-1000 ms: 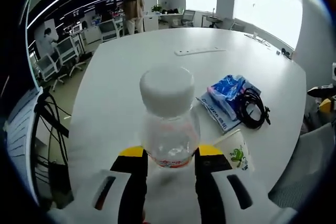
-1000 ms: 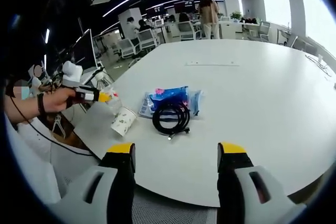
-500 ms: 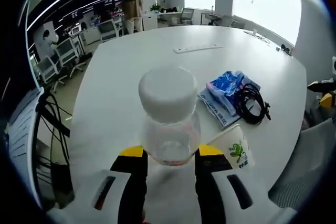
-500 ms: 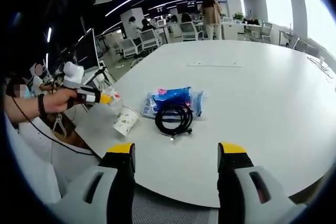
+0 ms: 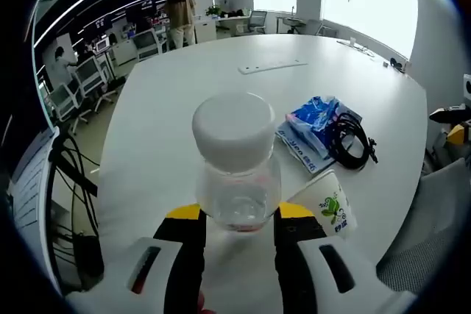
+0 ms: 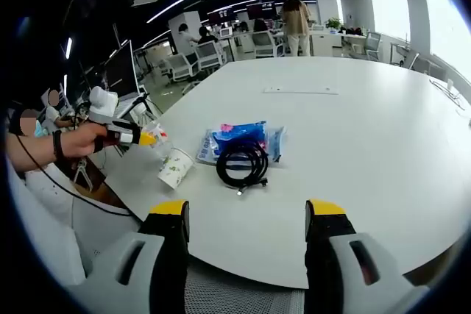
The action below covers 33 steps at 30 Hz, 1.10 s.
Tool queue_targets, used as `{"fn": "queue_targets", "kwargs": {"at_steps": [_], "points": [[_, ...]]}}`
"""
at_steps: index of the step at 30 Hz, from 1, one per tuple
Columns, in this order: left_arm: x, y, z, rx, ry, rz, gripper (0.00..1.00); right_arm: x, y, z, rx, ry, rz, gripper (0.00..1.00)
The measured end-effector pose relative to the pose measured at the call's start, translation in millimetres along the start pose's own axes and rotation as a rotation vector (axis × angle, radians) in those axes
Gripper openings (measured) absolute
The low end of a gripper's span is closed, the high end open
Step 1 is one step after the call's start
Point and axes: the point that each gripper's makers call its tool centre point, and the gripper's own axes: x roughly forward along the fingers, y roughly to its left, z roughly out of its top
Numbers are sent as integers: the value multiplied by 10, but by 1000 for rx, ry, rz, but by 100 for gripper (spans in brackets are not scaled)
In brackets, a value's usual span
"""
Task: Arrange the tabletop items into an orderly group along one side of the table until the central work area is clear of visible clutter.
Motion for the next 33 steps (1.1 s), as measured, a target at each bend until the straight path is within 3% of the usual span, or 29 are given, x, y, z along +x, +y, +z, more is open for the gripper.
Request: {"fn": "queue_targets", "kwargs": {"at_steps": [11,23,28,33], "points": [[-5,-5,-32,1,-6,-36,47,-22,-3,-42,5,3,-4,63],[73,-30,91,25,-34,-85,54,-16,-10,-68,12,8,-6,63],[136,-58,94,44,-18,-85,43,-17,-44,-77,20,9,-12,63],[155,-14,76,18,-3,-46,41,-26,-78,-65,30,6,-22,62]]}}
